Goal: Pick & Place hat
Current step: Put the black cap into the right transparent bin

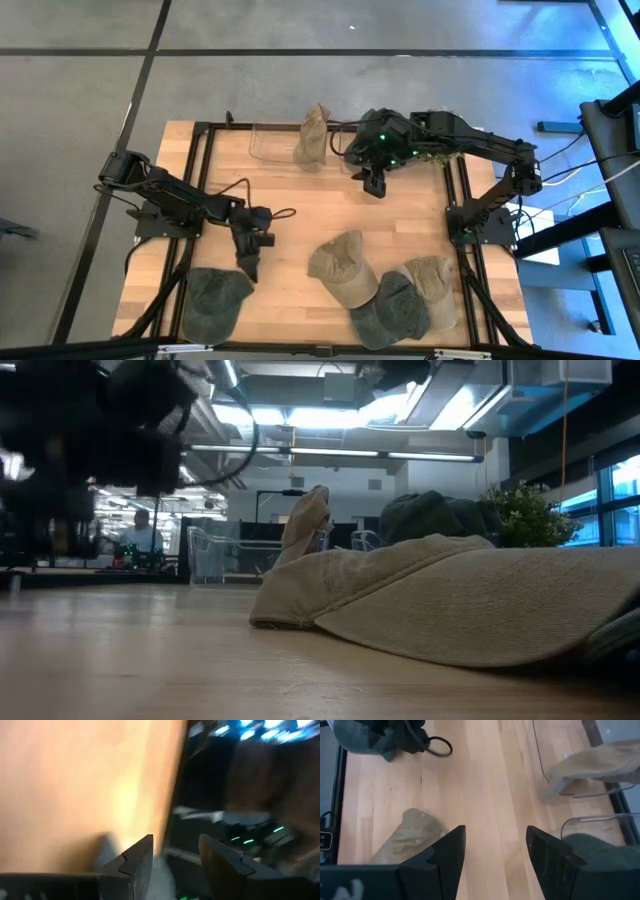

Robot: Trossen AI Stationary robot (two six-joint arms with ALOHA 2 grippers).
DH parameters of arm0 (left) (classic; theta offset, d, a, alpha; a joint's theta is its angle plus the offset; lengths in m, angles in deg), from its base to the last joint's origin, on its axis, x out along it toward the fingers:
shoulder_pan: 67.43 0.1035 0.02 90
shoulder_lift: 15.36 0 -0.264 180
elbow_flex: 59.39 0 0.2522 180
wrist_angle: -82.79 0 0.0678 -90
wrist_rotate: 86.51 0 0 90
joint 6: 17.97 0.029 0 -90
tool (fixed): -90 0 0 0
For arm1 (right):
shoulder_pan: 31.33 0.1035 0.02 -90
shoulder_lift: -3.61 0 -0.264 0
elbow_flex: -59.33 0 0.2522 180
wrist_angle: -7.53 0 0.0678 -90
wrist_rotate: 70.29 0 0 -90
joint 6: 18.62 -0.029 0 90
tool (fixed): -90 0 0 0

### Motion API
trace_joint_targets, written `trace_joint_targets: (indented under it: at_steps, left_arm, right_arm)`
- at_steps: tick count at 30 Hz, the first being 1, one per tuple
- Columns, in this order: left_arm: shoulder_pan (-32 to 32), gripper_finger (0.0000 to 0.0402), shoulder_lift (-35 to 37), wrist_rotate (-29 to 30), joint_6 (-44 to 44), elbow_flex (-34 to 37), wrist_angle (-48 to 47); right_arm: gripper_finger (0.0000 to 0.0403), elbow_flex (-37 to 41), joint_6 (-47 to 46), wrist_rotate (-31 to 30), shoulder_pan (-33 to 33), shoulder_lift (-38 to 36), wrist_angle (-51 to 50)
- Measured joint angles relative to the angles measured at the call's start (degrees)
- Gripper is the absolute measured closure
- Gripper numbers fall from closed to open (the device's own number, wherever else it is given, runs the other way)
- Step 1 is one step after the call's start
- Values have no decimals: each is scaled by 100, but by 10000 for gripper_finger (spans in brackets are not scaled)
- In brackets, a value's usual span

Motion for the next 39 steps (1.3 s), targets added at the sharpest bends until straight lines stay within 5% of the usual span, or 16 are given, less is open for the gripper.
trace_joint_targets:
  at_steps: [6, 14, 26, 39]
  left_arm:
    - [-37, 247, 0, 826, 2188, 2, -1620]
    - [-201, 247, 0, 910, 3084, 2, -1719]
    - [-912, 247, 0, 911, 2866, 0, -1837]
    - [-975, 250, 0, 1017, 2829, -1, -1809]
  right_arm:
    - [193, 0, -214, 1, -2, 0, 38]
    - [193, 0, -463, 7, -2, 0, -8]
    - [193, 0, -481, 4, -2, 0, 64]
    - [193, 0, -584, 4, -4, 0, 55]
